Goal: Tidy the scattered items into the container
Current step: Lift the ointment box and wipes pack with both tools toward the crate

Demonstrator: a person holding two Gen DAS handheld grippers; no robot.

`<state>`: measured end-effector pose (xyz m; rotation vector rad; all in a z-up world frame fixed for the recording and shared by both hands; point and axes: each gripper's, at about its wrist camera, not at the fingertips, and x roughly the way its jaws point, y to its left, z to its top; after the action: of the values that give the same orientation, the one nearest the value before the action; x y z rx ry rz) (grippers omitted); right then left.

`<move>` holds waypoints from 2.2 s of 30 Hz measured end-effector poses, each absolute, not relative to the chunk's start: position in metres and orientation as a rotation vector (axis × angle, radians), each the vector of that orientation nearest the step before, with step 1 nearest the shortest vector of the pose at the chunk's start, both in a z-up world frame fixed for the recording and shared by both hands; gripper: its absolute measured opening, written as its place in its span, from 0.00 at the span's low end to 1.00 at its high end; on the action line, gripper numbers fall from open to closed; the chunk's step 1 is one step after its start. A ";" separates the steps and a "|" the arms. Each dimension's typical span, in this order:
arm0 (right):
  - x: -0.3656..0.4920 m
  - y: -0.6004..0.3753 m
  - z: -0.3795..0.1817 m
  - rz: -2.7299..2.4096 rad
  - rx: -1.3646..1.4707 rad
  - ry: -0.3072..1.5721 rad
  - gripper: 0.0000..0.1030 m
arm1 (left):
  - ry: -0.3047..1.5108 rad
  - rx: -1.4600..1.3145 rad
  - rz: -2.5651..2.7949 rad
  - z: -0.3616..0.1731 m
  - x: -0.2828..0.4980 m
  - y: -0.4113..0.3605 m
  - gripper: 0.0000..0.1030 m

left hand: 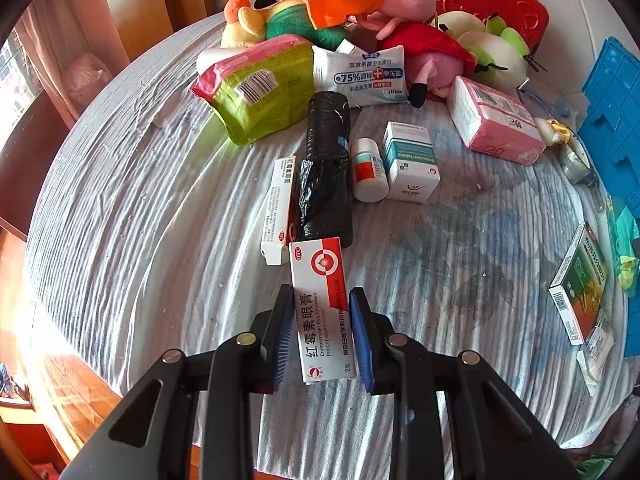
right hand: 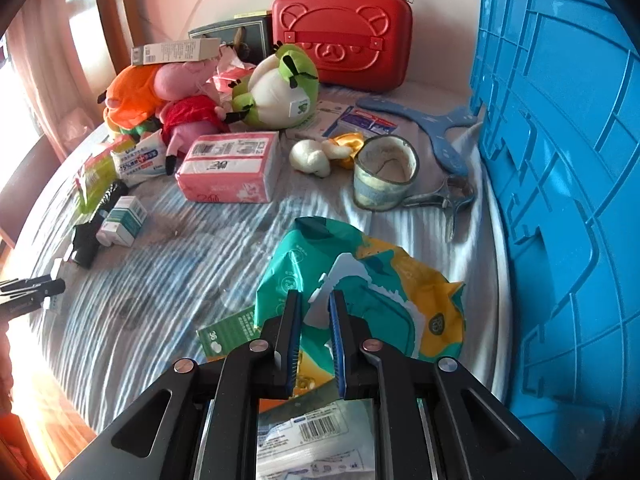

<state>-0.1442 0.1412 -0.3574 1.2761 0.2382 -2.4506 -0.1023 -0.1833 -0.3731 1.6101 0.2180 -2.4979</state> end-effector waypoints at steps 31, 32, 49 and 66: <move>-0.087 0.144 -0.207 -2.516 0.971 0.163 0.13 | 0.174 1.400 -2.696 -0.243 -0.089 -0.168 0.26; -0.084 0.145 -0.198 -2.519 0.950 0.159 0.13 | 0.164 1.390 -2.711 -0.236 -0.090 -0.165 0.26; -0.065 0.188 -0.091 -2.593 0.689 0.081 0.13 | 0.066 1.240 -2.995 -0.121 -0.121 -0.076 0.26; -0.094 0.331 -0.020 -2.777 0.547 -0.019 0.13 | -0.086 1.141 -3.317 -0.034 -0.169 0.115 0.26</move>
<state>-0.0944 0.3306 -0.0196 0.5471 -0.0189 -2.7773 -0.1686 0.1145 -0.0345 1.1413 -0.0863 -3.3169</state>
